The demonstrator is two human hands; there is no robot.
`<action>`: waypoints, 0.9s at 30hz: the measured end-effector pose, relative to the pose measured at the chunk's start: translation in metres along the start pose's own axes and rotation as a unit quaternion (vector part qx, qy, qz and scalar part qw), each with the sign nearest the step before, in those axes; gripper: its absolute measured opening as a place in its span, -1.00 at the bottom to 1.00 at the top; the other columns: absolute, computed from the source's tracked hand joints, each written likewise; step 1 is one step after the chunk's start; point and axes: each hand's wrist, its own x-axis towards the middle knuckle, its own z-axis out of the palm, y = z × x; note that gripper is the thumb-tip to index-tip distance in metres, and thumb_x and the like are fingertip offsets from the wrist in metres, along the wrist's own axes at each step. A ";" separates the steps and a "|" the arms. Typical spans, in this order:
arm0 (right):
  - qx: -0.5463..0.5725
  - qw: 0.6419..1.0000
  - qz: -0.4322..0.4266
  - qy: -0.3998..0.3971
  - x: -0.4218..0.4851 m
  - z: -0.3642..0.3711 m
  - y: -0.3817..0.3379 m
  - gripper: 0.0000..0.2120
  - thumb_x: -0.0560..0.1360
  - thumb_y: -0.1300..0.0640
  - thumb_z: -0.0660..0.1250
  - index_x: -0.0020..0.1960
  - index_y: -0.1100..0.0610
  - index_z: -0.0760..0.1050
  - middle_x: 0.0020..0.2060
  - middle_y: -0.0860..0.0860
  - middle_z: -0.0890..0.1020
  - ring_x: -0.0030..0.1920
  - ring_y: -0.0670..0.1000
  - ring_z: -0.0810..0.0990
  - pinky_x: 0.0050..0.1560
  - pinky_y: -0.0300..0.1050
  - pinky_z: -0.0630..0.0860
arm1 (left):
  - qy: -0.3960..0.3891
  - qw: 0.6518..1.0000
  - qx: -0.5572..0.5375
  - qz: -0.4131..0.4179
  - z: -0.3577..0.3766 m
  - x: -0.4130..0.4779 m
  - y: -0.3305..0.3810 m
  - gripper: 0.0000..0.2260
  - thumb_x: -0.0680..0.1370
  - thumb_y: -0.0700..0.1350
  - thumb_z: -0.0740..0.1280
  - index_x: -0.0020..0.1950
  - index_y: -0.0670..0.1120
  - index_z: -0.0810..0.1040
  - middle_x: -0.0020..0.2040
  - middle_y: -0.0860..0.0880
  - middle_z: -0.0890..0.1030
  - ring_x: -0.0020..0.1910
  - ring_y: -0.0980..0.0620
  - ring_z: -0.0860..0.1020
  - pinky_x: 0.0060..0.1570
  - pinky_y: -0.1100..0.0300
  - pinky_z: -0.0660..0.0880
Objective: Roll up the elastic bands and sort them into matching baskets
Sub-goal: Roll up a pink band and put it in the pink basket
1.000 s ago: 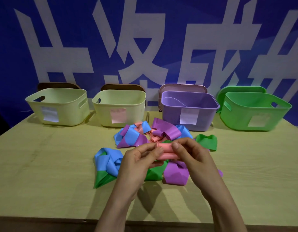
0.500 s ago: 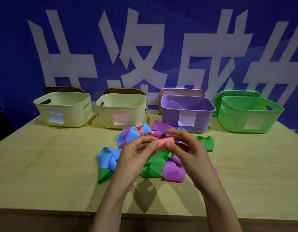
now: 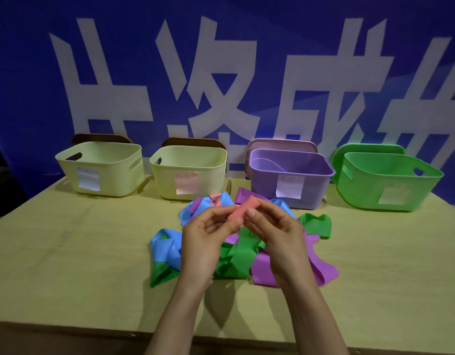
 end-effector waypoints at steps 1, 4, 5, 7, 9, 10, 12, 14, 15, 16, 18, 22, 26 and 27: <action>-0.009 1.000 -0.003 -0.005 0.010 0.003 0.003 -0.80 0.46 0.36 0.35 -0.06 0.08 0.61 -0.23 -0.05 0.72 -0.14 -0.12 0.67 -0.11 -0.31 0.55 | 0.004 1.000 -0.010 -0.014 0.000 0.009 -0.003 -0.81 0.40 -0.37 0.43 -0.06 -0.14 0.63 -0.18 0.05 0.71 -0.19 0.13 0.65 -0.16 0.33 0.55; -0.014 1.000 0.025 -0.005 0.047 0.011 0.018 -0.82 0.47 0.34 0.36 -0.08 0.08 0.60 -0.23 -0.02 0.72 -0.14 -0.06 0.67 -0.12 -0.28 0.57 | 0.030 0.998 -0.018 -0.044 -0.004 0.044 -0.018 -0.80 0.38 -0.36 0.44 -0.02 -0.21 0.62 -0.14 -0.06 0.71 -0.19 0.08 0.66 -0.14 0.28 0.57; -0.006 0.999 0.044 0.002 0.061 0.013 0.024 -0.84 0.46 0.34 0.36 -0.08 0.10 0.60 -0.24 0.01 0.71 -0.16 -0.03 0.66 -0.12 -0.25 0.58 | 0.040 0.998 -0.014 -0.052 -0.006 0.057 -0.022 -0.79 0.37 -0.34 0.45 -0.02 -0.21 0.63 -0.11 -0.10 0.70 -0.17 0.04 0.66 -0.12 0.25 0.59; 0.015 0.996 0.085 0.008 0.089 0.018 0.034 -0.88 0.46 0.33 0.37 -0.06 0.16 0.59 -0.27 0.06 0.70 -0.23 -0.02 0.66 -0.20 -0.24 0.57 | 0.057 0.996 -0.007 -0.069 -0.007 0.081 -0.027 -0.80 0.35 -0.33 0.47 -0.05 -0.18 0.64 -0.11 -0.13 0.70 -0.14 -0.01 0.67 -0.11 0.22 0.60; 0.030 0.992 0.118 0.006 0.116 0.026 0.040 -0.86 0.45 0.34 0.37 0.00 0.23 0.59 -0.25 0.12 0.70 -0.28 -0.04 0.66 -0.28 -0.27 0.55 | 0.074 0.994 -0.008 -0.085 -0.008 0.106 -0.028 -0.82 0.35 -0.35 0.46 -0.09 -0.18 0.63 -0.18 -0.11 0.71 -0.18 -0.01 0.68 -0.14 0.25 0.60; 0.033 0.991 0.132 0.007 0.128 0.030 0.040 -0.83 0.45 0.34 0.37 0.03 0.26 0.59 -0.22 0.15 0.70 -0.27 -0.04 0.66 -0.29 -0.28 0.55 | 0.081 0.992 -0.008 -0.093 -0.008 0.117 -0.027 -0.82 0.35 -0.37 0.46 -0.10 -0.19 0.63 -0.22 -0.10 0.71 -0.22 0.00 0.68 -0.18 0.28 0.59; 0.033 0.988 0.152 0.011 0.150 0.041 0.039 -0.80 0.44 0.34 0.38 0.06 0.28 0.58 -0.16 0.20 0.69 -0.19 0.01 0.65 -0.23 -0.26 0.57 | 0.093 0.990 -0.003 -0.102 -0.009 0.139 -0.020 -0.83 0.35 -0.38 0.45 -0.11 -0.20 0.62 -0.24 -0.10 0.70 -0.25 0.02 0.67 -0.22 0.31 0.57; 0.028 0.986 0.166 0.007 0.170 0.053 0.032 -0.82 0.45 0.33 0.38 0.05 0.26 0.59 -0.13 0.20 0.69 -0.13 0.06 0.64 -0.11 -0.17 0.58 | 0.097 0.989 0.002 -0.112 -0.011 0.159 -0.009 -0.82 0.36 -0.39 0.45 -0.09 -0.21 0.62 -0.21 -0.11 0.71 -0.23 0.03 0.67 -0.19 0.29 0.58; 0.021 0.985 0.171 0.002 0.179 0.059 0.028 -0.83 0.46 0.32 0.38 0.05 0.24 0.60 -0.13 0.19 0.69 -0.11 0.06 0.64 -0.07 -0.13 0.57 | 0.097 0.988 0.004 -0.116 -0.013 0.168 -0.002 -0.82 0.36 -0.39 0.44 -0.08 -0.22 0.62 -0.20 -0.11 0.71 -0.22 0.03 0.67 -0.18 0.28 0.58; 0.011 0.985 0.174 -0.006 0.188 0.065 0.022 -0.84 0.47 0.30 0.38 0.05 0.22 0.60 -0.11 0.17 0.69 -0.09 0.05 0.65 -0.05 -0.11 0.57 | 0.096 0.988 0.004 -0.121 -0.014 0.177 0.006 -0.82 0.37 -0.39 0.44 -0.07 -0.23 0.62 -0.20 -0.12 0.71 -0.21 0.04 0.67 -0.18 0.28 0.58; -0.010 0.984 0.177 -0.028 0.206 0.079 0.008 -0.84 0.48 0.29 0.38 0.03 0.16 0.61 -0.08 0.13 0.70 -0.05 0.03 0.67 -0.02 -0.15 0.58 | 0.092 0.988 0.019 -0.121 -0.017 0.197 0.022 -0.83 0.39 -0.37 0.44 -0.05 -0.23 0.61 -0.18 -0.12 0.70 -0.19 0.05 0.67 -0.17 0.27 0.57; -0.021 0.981 0.187 -0.048 0.243 0.110 -0.014 -0.82 0.47 0.35 0.36 -0.04 0.11 0.61 -0.18 0.04 0.71 -0.12 -0.06 0.67 -0.11 -0.27 0.56 | 0.096 0.987 0.063 -0.109 -0.027 0.237 0.050 -0.87 0.43 -0.33 0.44 -0.05 -0.24 0.60 -0.17 -0.11 0.69 -0.20 0.09 0.65 -0.14 0.25 0.57; -0.048 0.972 0.219 -0.072 0.285 0.143 -0.013 -0.83 0.48 0.36 0.34 -0.04 0.13 0.60 -0.22 0.04 0.70 -0.16 -0.03 0.66 -0.08 -0.19 0.57 | 0.110 0.983 0.099 -0.110 -0.042 0.276 0.061 -0.91 0.44 -0.28 0.44 -0.08 -0.17 0.62 -0.19 -0.01 0.69 -0.19 0.12 0.65 -0.10 0.23 0.59; -0.056 0.969 0.229 -0.071 0.295 0.150 -0.007 -0.84 0.48 0.36 0.34 -0.02 0.15 0.60 -0.21 0.05 0.70 -0.16 -0.02 0.66 -0.08 -0.17 0.57 | 0.113 0.980 0.117 -0.112 -0.047 0.287 0.059 -0.93 0.45 -0.27 0.44 -0.10 -0.14 0.63 -0.21 0.01 0.69 -0.20 0.14 0.64 -0.11 0.25 0.57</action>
